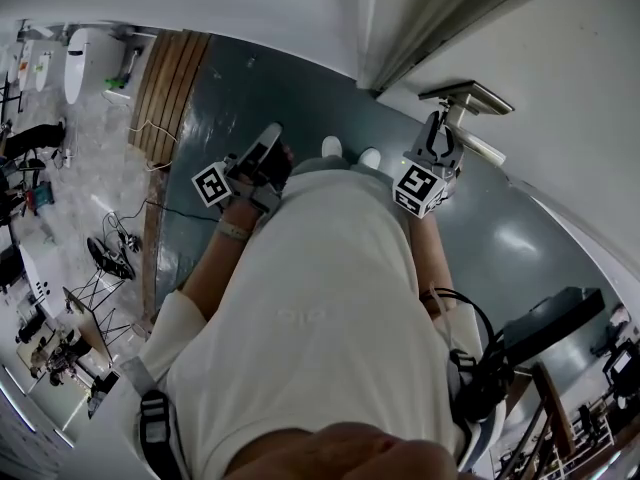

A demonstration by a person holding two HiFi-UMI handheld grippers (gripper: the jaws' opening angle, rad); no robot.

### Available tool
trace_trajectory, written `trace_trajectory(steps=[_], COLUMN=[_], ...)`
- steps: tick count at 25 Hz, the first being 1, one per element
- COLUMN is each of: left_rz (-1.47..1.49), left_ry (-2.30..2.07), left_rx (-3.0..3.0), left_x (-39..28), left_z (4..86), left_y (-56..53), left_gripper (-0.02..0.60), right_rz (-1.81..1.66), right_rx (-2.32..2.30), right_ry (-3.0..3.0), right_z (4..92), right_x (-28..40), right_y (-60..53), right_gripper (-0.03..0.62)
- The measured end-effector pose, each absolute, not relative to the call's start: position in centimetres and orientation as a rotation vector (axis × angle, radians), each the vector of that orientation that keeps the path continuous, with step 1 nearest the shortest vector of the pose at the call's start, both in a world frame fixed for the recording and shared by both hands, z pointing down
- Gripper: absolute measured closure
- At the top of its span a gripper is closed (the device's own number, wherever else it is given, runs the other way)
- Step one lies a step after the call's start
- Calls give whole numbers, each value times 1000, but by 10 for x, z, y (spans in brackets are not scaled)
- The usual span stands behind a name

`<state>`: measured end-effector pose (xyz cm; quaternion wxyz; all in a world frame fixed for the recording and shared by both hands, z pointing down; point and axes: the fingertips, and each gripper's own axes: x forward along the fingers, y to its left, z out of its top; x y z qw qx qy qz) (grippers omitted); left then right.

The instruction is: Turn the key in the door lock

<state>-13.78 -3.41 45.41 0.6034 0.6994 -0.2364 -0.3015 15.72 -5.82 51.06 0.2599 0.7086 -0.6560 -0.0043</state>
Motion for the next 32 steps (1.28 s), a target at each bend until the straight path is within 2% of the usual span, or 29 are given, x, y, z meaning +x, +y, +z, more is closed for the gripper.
trace_trajectory(steps=[12,22,32], left_rz=[-694,-702,-712], left_ry=[-543,-549,-550], left_rx=[1610,1598,1583], left_x=[-135,-138,-136], left_z=[456,456,459], left_y=[-36,-39,-38], left_gripper=[574,574,574], right_rz=[933,1964,2557], right_rx=[2161,2128,1960], right_ry=[-2140,-2280,-2339], right_z=[518,520,527], right_x=[166,163,166], right_y=[-62,-60,-58], right_gripper=[539,554,553])
